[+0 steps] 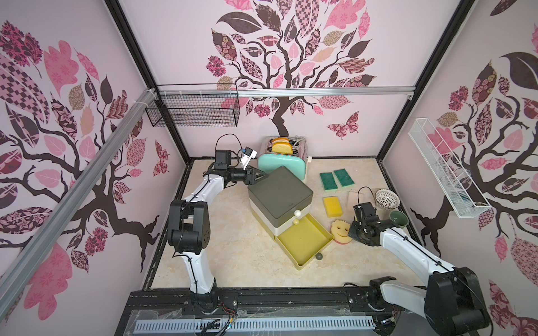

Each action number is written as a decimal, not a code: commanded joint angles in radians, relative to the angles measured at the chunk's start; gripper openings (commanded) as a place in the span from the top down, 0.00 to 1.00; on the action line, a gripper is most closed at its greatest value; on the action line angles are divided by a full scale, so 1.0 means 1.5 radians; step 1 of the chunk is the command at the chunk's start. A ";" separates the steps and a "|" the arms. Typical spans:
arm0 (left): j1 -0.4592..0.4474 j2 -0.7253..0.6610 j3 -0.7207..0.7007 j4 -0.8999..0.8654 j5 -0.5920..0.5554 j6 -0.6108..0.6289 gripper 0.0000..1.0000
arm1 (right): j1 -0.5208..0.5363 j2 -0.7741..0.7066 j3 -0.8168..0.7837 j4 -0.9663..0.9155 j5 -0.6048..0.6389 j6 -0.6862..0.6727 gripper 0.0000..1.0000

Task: Take the sponge out of the drawer
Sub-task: Place the sponge at the center of the board.

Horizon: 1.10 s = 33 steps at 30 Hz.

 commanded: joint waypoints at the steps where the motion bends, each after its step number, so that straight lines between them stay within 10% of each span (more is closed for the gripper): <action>1: 0.002 0.033 -0.029 -0.023 -0.040 0.026 0.53 | -0.010 0.000 0.000 0.001 0.000 0.012 1.00; 11: 0.002 0.038 -0.030 -0.019 -0.038 0.024 0.54 | -0.015 -0.128 0.009 -0.045 0.033 0.021 1.00; 27: 0.001 0.038 -0.028 -0.019 -0.036 0.023 0.54 | -0.037 -0.072 -0.040 -0.045 0.030 0.120 1.00; 33: 0.001 0.039 -0.028 -0.020 -0.037 0.023 0.54 | -0.044 -0.057 -0.034 -0.010 0.021 0.092 0.57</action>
